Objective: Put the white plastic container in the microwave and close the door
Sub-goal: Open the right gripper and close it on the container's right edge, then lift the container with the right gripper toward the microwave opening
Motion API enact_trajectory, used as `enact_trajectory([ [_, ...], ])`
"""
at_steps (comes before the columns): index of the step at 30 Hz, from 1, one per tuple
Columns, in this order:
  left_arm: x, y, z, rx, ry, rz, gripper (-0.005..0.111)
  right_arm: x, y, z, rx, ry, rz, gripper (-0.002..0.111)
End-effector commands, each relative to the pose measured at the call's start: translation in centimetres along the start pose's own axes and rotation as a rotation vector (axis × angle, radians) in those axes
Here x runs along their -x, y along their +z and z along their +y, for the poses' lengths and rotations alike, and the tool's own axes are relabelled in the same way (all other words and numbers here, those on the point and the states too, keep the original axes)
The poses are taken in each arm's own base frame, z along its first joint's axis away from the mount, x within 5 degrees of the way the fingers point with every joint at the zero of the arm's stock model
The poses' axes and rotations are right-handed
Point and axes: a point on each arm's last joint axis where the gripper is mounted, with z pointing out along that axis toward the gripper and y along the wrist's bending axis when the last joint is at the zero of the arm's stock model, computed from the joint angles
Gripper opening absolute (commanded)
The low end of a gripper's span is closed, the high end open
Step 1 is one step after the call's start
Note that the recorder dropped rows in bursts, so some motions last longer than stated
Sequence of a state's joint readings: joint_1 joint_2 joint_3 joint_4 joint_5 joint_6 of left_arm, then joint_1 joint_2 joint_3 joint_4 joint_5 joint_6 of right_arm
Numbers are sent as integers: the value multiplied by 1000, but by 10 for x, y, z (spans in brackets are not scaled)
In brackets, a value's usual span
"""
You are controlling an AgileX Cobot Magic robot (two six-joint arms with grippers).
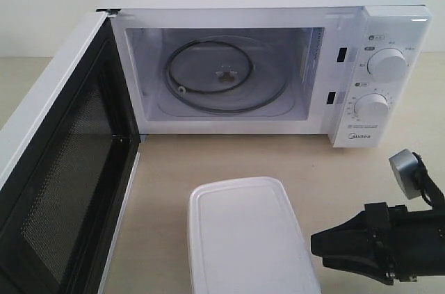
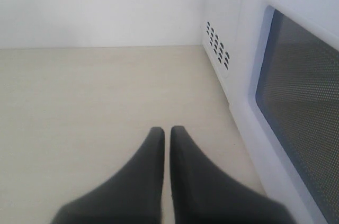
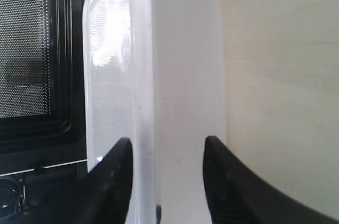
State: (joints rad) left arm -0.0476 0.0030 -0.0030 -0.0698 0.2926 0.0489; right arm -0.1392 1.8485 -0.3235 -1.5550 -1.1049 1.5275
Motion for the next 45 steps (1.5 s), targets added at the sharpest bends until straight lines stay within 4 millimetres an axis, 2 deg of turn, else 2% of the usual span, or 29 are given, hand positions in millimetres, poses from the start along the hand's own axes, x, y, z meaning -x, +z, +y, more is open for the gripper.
enact_trajectory([
  [1, -1, 0, 0, 1, -4, 0, 4, 8, 0, 4, 30, 3, 18, 42],
  [6, -1, 0, 0, 1, -4, 0, 4, 12, -1, 4, 32, 20, 40, 42],
  [8, -1, 0, 0, 1, -4, 0, 4, 7, 6, 8, 38, 0, 90, 42],
  [11, -1, 0, 0, 1, -4, 0, 4, -1, 27, 16, -6, -43, 150, 42],
  [15, -1, 0, 0, 1, -4, 0, 4, 2, 36, 18, -44, -73, 168, 42],
  [36, -1, 0, 0, 1, -4, 0, 4, 7, 37, 19, -37, -65, 136, 42],
  [45, -1, 0, 0, 1, -4, 0, 4, 16, 38, 26, 7, -67, 156, 42],
])
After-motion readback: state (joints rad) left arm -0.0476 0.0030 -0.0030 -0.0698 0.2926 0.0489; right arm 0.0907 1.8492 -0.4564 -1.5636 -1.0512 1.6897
